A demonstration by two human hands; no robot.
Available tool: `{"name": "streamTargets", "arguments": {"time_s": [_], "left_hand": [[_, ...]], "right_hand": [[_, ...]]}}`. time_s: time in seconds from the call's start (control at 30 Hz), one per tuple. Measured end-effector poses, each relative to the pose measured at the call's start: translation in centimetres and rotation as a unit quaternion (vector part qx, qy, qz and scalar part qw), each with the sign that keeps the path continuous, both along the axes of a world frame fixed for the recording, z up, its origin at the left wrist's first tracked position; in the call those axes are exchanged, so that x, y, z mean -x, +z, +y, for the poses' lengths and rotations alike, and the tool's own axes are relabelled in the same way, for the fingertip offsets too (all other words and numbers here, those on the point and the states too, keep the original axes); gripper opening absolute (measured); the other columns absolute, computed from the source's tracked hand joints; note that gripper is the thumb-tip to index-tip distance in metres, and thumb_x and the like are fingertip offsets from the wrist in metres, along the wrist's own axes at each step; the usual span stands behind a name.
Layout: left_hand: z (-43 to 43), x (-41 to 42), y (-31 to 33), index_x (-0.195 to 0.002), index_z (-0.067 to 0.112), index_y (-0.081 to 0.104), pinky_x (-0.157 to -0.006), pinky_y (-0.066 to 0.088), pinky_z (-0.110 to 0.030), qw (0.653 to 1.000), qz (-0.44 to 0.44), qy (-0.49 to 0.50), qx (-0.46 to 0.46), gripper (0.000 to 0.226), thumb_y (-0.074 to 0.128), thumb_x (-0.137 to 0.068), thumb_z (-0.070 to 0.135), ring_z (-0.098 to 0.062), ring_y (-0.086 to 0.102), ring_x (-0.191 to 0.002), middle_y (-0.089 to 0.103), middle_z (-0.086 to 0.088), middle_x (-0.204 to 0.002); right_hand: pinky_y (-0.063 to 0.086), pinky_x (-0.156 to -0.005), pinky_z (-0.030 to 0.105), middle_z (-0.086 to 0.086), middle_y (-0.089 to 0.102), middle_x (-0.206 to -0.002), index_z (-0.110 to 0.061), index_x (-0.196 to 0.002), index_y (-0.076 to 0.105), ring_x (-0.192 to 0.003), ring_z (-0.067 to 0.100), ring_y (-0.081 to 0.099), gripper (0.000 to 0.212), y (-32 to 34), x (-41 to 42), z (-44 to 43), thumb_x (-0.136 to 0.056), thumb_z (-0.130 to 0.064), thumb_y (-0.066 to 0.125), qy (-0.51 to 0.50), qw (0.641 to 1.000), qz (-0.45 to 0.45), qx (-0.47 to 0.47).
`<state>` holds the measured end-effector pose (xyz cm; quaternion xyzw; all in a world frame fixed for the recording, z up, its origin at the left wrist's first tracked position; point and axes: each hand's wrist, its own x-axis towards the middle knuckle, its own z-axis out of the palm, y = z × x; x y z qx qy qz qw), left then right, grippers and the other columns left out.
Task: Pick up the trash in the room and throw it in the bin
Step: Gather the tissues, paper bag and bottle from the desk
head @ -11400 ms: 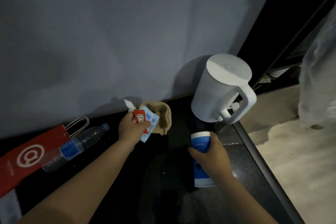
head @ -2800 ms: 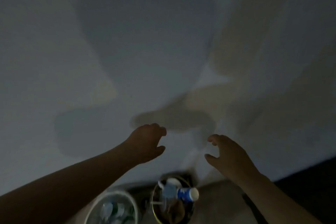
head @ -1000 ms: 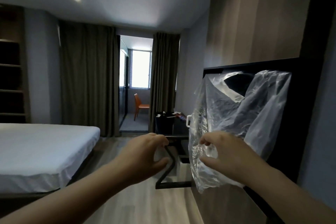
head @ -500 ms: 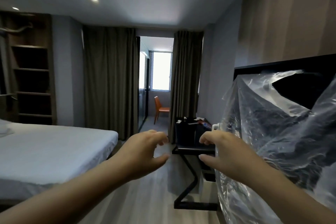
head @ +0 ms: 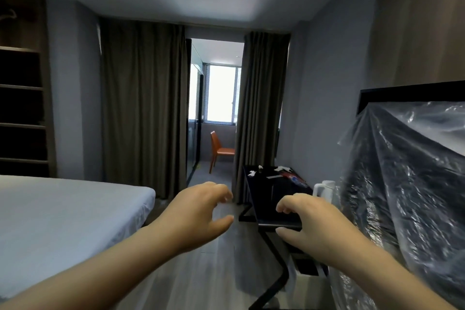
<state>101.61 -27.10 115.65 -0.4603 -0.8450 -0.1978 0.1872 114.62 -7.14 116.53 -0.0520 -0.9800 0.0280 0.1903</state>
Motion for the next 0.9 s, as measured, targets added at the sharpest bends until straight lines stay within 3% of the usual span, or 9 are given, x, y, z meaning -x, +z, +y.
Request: {"name": "streamTargets", "arguments": {"time_s": [0.27, 0.9], "left_hand": [[5.4, 14.2, -2.2, -0.12, 0.033, 0.054, -0.086, 0.048, -0.018, 0.999, -0.036, -0.025, -0.003, 0.038, 0.059, -0.085, 0.048, 0.001, 0.054, -0.1, 0.057, 0.018, -0.113], [22.3, 46.9, -5.4, -0.12, 0.036, 0.053, -0.082, 0.046, -0.012, 0.997, -0.067, 0.005, 0.025, 0.038, 0.059, -0.085, 0.05, 0.003, 0.053, -0.098, 0.055, 0.02, -0.113]], "right_hand": [[0.046, -0.091, 0.022, -0.019, 0.055, -0.111, -0.034, -0.118, 0.055, -0.106, 0.002, 0.052, 0.035, -1.6, 13.8, 4.7, -0.085, -0.046, 0.059, -0.018, 1.0, -0.022, 0.002], [0.045, -0.088, 0.021, -0.015, 0.056, -0.109, -0.033, -0.115, 0.057, -0.104, 0.003, 0.052, 0.033, -4.8, 46.3, 21.9, -0.084, -0.045, 0.059, -0.028, 0.997, -0.058, 0.035]]}}
